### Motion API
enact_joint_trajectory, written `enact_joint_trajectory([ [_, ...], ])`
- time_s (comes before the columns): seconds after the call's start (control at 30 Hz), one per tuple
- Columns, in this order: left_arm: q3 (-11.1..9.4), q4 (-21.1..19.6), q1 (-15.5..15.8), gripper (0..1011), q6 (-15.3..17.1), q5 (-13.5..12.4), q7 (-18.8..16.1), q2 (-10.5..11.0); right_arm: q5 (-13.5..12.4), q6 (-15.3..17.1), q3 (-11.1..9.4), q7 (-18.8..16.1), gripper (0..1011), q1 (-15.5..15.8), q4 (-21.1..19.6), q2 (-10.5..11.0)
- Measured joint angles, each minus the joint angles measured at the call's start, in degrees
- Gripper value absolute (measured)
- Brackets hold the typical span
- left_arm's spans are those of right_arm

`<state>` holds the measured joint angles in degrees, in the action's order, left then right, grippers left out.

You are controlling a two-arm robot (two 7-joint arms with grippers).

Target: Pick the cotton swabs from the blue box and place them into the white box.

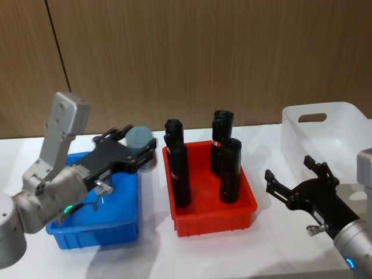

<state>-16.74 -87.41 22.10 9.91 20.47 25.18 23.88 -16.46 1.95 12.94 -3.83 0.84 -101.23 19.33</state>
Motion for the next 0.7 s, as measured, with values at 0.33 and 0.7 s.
enact_joint_trajectory([
  [0.33,-1.1,-0.7,2.7,665,1.0,0.5,6.2,-1.9,0.0,0.0,0.0,0.0,1002,0.0,0.0,0.0],
  [0.7,-3.2,4.4,8.5,665,2.7,0.8,14.2,-6.2,0.0,0.0,0.0,0.0,1002,0.0,0.0,0.0],
])
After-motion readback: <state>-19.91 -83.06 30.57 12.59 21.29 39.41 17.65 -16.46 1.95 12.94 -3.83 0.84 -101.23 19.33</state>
